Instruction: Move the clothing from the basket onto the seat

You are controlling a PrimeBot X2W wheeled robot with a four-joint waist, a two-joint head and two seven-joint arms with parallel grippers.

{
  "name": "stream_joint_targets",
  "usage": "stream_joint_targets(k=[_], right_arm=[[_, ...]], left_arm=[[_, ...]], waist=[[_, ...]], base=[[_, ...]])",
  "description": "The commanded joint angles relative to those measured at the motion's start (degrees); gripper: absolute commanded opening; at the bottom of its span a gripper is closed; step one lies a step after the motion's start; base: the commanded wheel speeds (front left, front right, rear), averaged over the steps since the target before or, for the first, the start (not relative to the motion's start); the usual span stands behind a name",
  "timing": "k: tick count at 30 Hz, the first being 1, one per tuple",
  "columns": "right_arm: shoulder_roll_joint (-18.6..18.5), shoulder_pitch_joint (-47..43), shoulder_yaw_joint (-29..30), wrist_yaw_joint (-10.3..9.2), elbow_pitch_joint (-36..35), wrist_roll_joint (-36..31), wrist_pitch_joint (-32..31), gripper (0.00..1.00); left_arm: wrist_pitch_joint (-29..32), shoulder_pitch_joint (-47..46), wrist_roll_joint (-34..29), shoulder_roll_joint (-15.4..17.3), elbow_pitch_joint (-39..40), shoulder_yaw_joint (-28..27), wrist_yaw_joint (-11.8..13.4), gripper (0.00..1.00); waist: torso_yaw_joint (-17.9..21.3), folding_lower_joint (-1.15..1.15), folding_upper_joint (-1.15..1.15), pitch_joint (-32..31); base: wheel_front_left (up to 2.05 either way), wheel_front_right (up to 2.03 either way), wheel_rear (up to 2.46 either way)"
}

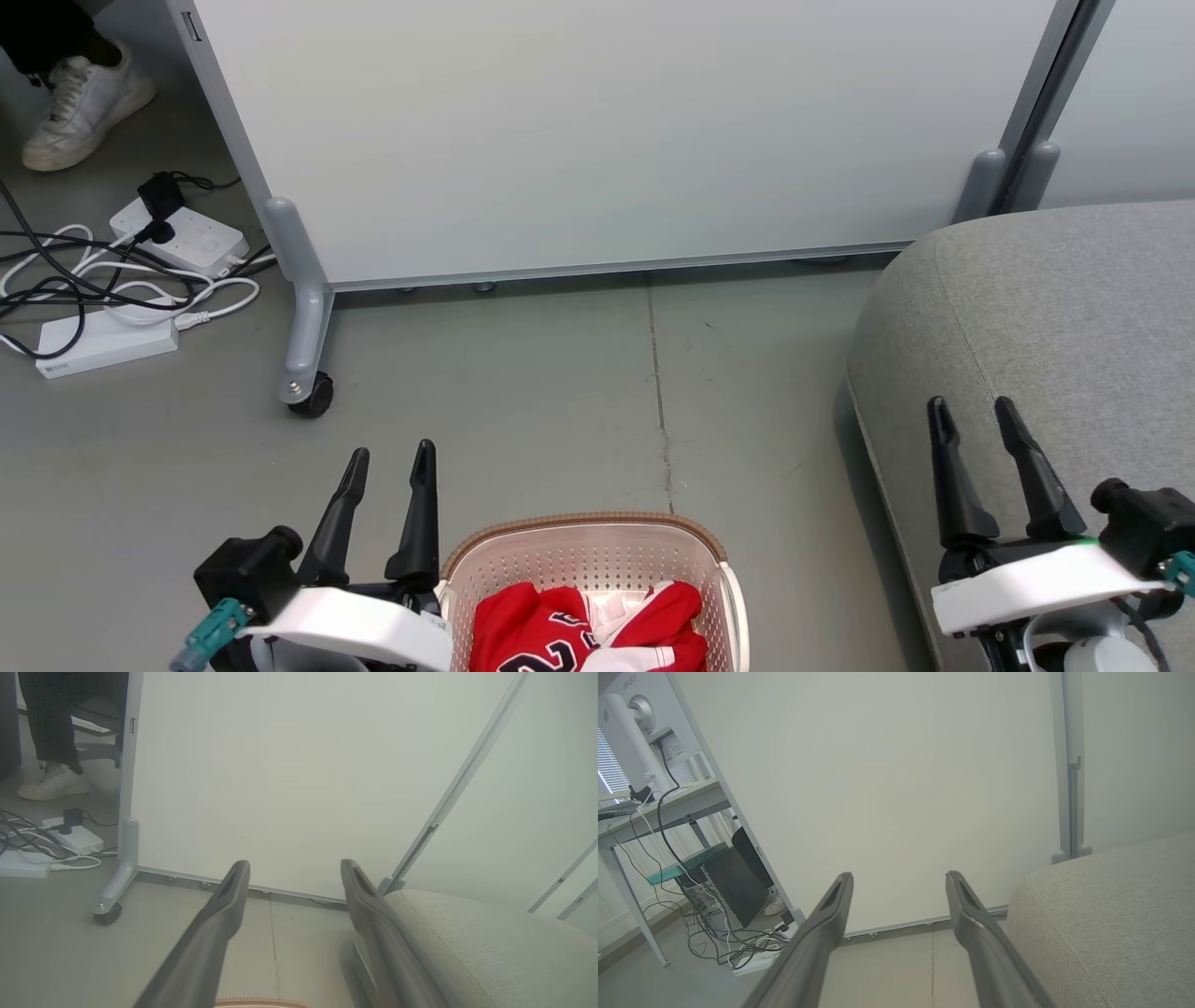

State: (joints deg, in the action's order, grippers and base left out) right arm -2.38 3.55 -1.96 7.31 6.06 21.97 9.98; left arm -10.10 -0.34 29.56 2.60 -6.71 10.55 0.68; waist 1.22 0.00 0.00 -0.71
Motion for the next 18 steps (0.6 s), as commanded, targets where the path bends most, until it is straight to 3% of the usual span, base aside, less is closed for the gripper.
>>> stream_joint_targets(k=[1,9,18], right_arm=[[-0.5,0.8,-0.4,0.24,-0.2,-1.6,0.7,1.00],[-0.6,1.1,-2.0,0.25,1.0,-5.0,1.7,1.00],[-0.6,1.3,-3.3,0.26,2.8,-8.0,2.8,1.00]], left_arm=[[-0.5,-0.7,-2.3,0.3,0.7,0.5,1.1,1.00],[-1.5,0.1,-7.4,0.3,-0.9,2.7,4.6,1.00],[-2.7,0.2,-10.3,0.3,-2.6,3.7,5.8,1.00]], waist=[[0.0,0.00,0.00,0.0],[0.0,0.00,0.00,0.2],[-0.1,0.00,0.00,-0.1]], base=[[0.00,0.00,0.00],[0.00,0.00,0.00],[0.00,0.00,0.00]])
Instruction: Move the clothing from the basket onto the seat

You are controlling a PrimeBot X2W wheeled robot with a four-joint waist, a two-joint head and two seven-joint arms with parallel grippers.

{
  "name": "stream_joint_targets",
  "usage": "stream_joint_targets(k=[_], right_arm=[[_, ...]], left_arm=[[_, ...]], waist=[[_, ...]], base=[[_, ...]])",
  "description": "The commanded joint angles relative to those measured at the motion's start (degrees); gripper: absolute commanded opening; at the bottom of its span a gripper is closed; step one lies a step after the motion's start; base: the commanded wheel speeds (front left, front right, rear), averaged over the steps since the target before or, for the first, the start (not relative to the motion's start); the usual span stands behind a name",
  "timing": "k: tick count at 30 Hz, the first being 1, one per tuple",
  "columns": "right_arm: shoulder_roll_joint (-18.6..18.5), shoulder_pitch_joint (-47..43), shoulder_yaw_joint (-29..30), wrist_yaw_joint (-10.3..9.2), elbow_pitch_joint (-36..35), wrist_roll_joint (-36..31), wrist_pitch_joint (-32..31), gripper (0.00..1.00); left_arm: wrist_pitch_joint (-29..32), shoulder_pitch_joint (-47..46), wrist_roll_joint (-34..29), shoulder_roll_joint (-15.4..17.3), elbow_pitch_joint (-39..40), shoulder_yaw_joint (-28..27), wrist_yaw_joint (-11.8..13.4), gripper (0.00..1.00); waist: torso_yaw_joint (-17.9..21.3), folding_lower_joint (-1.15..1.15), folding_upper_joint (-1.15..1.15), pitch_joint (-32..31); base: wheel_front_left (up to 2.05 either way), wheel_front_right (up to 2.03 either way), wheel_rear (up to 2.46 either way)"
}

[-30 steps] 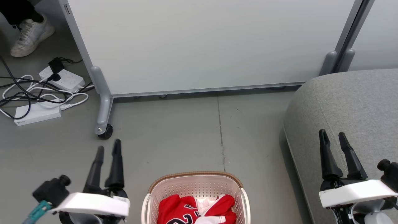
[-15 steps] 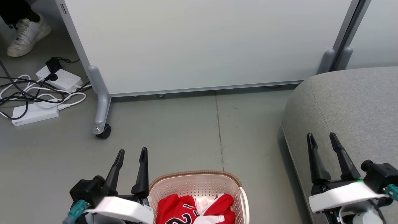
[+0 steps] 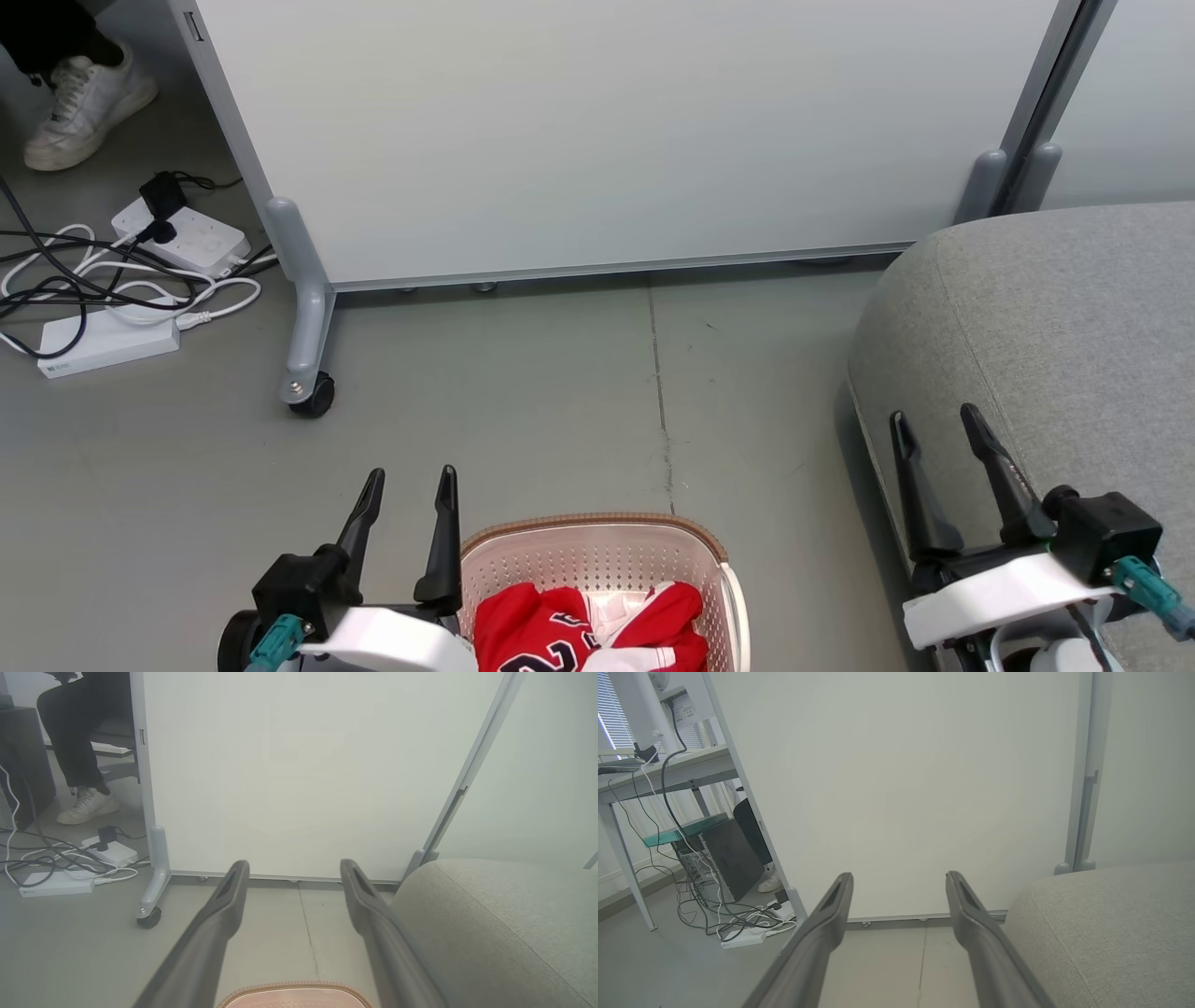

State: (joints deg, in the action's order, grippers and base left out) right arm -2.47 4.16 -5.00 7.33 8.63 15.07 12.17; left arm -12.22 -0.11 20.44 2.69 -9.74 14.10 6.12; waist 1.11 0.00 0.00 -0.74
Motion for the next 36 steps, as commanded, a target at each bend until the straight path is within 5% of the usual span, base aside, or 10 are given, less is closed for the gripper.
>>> stream_joint_targets(k=[1,36], right_arm=[[-0.5,0.6,-0.5,0.24,0.6,-1.2,0.7,1.00],[-0.7,1.6,-3.6,0.22,4.7,-8.9,3.2,1.00]], left_arm=[[-0.6,0.0,-1.5,0.3,0.7,0.2,0.4,1.00],[-3.0,1.0,-8.7,0.3,-0.5,2.5,0.8,1.00]], waist=[[0.0,0.00,0.00,0.0],[0.5,0.00,0.00,-0.3]], base=[[0.00,0.00,0.00],[0.00,0.00,0.00]])
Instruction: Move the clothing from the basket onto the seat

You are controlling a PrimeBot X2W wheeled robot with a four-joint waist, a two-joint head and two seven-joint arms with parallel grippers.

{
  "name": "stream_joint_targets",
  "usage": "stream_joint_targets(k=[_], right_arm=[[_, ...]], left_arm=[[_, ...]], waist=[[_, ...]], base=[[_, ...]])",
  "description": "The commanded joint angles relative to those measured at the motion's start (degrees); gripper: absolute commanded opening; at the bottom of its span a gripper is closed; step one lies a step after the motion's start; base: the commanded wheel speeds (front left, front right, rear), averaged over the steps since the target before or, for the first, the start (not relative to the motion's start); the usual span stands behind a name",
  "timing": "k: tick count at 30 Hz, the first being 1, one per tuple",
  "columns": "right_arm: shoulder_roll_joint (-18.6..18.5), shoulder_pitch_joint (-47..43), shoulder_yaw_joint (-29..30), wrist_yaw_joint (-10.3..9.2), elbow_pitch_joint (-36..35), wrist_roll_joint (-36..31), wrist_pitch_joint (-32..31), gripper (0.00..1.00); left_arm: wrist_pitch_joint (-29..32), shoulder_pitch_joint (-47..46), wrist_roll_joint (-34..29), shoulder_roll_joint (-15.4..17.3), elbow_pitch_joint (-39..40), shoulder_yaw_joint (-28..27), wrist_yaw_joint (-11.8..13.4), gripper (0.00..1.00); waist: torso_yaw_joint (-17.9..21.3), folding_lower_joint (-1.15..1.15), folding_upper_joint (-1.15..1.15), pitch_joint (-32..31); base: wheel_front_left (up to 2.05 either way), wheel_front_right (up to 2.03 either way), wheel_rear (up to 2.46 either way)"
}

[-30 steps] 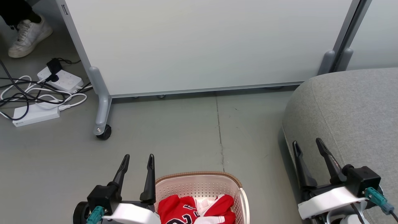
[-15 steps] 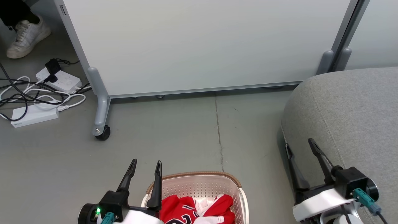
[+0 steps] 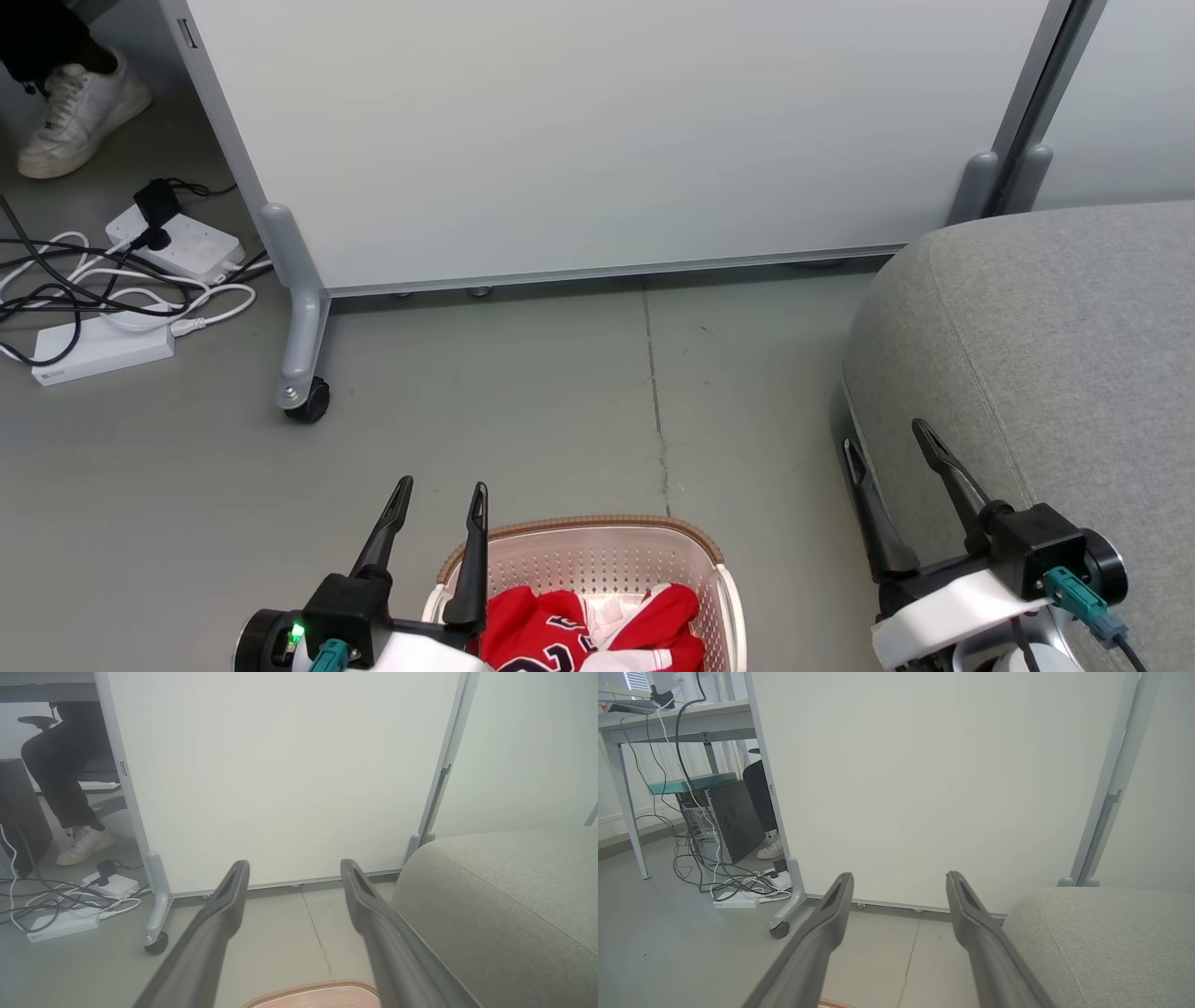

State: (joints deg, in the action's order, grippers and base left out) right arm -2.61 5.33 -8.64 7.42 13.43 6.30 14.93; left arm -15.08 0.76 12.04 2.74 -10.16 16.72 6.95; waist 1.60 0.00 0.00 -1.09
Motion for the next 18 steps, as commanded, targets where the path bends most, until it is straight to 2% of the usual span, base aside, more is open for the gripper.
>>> stream_joint_targets(k=[1,12,18], right_arm=[[-0.5,0.5,0.1,0.13,-0.1,-0.1,0.4,1.00],[-0.5,0.9,1.5,0.13,2.6,0.3,0.4,1.00],[-0.5,2.6,1.6,0.12,2.6,0.8,0.4,1.00]], left_arm=[[-0.1,0.1,-0.2,0.3,-0.1,-0.2,0.0,1.00],[-0.1,-0.8,-0.2,0.3,-0.8,1.1,-0.9,1.00],[-0.1,-2.5,-0.1,0.3,-3.8,2.3,-2.0,1.00]], waist=[[0.0,0.00,0.00,0.1],[1.2,0.00,0.00,2.6],[3.2,0.00,0.00,8.0]], base=[[0.00,0.00,0.00],[0.00,0.00,0.00],[0.00,0.00,0.00]])
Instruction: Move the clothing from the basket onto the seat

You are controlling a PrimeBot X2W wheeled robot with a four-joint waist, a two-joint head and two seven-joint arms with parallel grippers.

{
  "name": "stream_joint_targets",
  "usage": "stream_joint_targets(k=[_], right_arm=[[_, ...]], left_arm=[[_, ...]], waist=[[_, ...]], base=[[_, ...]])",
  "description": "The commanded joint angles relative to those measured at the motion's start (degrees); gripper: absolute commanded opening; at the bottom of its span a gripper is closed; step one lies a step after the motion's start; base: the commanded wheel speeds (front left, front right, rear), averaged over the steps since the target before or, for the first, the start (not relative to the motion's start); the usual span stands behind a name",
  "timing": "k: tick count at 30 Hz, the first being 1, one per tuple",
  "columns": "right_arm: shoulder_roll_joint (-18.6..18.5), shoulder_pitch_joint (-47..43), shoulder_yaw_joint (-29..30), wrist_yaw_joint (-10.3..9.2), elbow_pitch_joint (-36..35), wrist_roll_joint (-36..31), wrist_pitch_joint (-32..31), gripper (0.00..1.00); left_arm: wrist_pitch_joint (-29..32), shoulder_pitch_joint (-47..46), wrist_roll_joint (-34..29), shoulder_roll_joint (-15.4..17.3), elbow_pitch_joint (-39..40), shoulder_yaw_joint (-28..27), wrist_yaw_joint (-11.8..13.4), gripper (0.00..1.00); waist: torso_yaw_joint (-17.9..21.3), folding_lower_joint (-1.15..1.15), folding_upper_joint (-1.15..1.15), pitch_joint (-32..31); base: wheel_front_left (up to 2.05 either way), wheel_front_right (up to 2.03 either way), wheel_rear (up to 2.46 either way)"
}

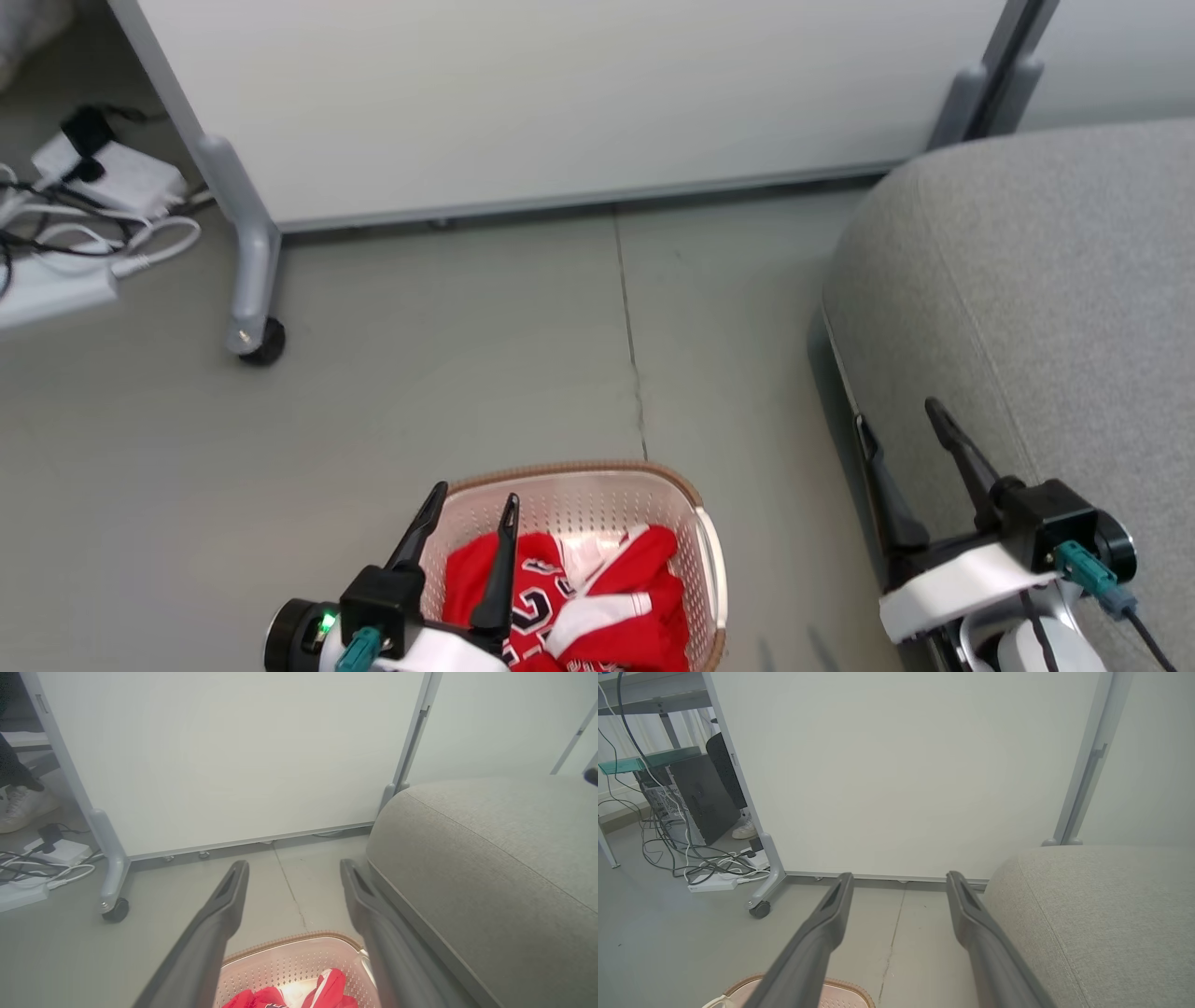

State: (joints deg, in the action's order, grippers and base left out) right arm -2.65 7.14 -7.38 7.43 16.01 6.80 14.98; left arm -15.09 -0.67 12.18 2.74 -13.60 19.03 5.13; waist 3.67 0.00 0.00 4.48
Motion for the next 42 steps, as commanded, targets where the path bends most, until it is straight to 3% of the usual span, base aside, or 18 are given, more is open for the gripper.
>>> stream_joint_targets(k=[1,12,19,29,35,42], right_arm=[[-0.4,1.3,0.2,0.11,-0.4,0.3,0.3,1.00],[-0.4,7.5,-1.8,0.11,-4.0,0.5,0.3,1.00],[-0.4,10.2,-3.3,0.11,-7.2,2.3,0.3,1.00],[-0.3,12.8,-7.3,0.10,-10.2,5.9,0.3,1.00],[-0.3,13.8,-9.3,0.10,-10.6,7.9,0.3,1.00],[-0.3,14.8,-12.0,0.10,-11.3,11.2,0.3,1.00]], left_arm=[[-0.1,-1.7,-0.4,0.3,-1.2,0.3,-0.5,1.00],[-0.1,-15.8,-9.5,0.8,-22.3,4.7,-2.0,1.00],[-0.1,-28.0,-13.4,3.3,-38.0,7.0,-3.5,1.00],[1.9,-41.7,-17.3,7.1,-54.3,10.3,-5.3,1.00],[7.0,-46.2,-20.2,8.8,-58.7,14.0,-6.6,1.00],[12.9,-48.4,-21.6,11.0,-59.9,15.8,-5.8,1.00]], waist=[[1.5,0.00,0.00,3.8],[6.0,0.00,0.00,20.3],[9.2,0.00,0.00,30.5],[13.6,0.00,0.00,40.5],[15.3,0.00,0.00,44.0],[17.5,0.00,0.00,46.9]], base=[[0.00,0.00,0.00],[0.00,0.00,0.00],[0.00,0.00,0.00],[0.00,0.00,0.00],[0.00,0.00,0.00],[0.00,0.00,0.00]])
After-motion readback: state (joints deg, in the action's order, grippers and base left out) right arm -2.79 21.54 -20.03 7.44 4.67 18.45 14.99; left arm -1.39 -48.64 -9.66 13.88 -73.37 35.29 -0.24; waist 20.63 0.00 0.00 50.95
